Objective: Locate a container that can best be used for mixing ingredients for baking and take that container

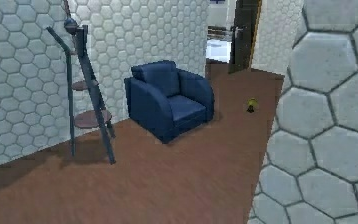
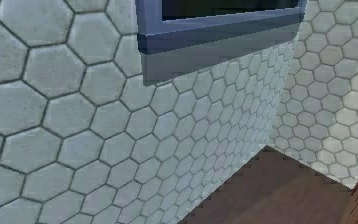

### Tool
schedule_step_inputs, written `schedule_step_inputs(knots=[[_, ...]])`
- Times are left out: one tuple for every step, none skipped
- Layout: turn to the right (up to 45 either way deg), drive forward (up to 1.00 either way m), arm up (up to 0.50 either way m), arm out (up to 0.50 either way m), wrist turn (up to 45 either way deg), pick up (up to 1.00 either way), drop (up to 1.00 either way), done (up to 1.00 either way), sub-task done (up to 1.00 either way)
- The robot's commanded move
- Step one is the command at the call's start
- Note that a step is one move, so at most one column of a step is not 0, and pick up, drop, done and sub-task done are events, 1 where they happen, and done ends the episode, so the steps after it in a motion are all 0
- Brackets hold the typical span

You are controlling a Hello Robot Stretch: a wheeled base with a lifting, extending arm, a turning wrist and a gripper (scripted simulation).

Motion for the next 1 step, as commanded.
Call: schedule_step_inputs(knots=[[-6.0,0.00,0.00,0.00,0.0,0.00,0.00,0.00,0.00]])
